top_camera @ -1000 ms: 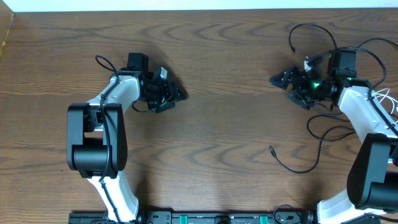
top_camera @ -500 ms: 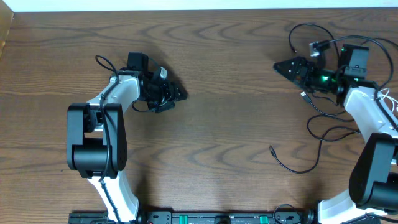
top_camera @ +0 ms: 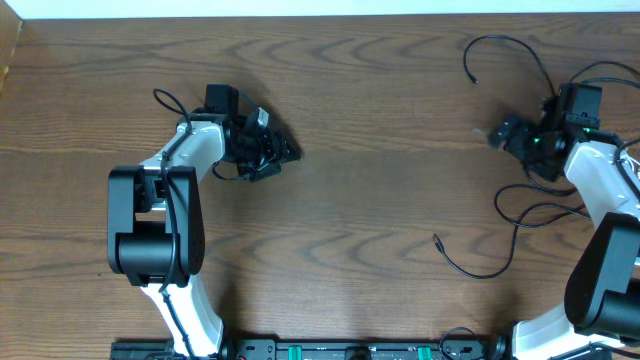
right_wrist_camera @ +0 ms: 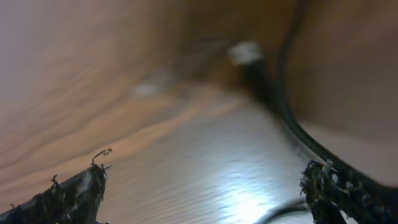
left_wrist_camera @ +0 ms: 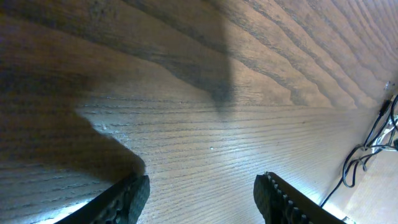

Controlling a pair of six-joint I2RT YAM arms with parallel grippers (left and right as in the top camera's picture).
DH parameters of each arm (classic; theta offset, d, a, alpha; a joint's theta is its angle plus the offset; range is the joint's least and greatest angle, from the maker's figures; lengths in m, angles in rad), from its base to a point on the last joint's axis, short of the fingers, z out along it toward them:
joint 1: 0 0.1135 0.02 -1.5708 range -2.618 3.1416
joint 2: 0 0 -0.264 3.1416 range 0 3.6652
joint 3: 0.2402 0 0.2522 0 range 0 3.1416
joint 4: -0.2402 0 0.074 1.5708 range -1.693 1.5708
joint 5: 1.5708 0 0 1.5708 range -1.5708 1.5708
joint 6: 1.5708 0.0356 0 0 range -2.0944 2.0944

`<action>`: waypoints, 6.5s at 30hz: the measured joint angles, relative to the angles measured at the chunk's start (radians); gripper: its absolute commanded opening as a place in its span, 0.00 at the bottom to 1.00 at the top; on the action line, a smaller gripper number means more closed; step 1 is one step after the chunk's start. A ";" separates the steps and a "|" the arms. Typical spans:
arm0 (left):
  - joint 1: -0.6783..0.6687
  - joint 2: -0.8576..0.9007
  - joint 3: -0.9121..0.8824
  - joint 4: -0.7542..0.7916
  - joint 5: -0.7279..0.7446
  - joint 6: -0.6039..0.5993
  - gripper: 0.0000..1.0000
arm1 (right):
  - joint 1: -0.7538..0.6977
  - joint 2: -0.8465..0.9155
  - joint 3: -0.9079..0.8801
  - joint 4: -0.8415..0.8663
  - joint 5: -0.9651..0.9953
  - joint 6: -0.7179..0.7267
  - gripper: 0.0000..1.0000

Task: Untangle cables

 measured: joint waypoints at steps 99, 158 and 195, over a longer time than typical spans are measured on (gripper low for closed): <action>0.000 -0.016 0.010 0.027 0.011 0.000 0.98 | 0.130 0.000 -0.353 0.602 -0.206 -0.506 0.99; -0.039 -0.397 -0.045 -0.087 -0.595 0.033 0.98 | 0.130 0.000 -0.353 0.602 -0.204 -0.506 0.99; -0.039 -0.529 -0.815 0.815 -0.639 0.215 0.98 | 0.130 0.000 -0.353 0.602 -0.203 -0.506 0.99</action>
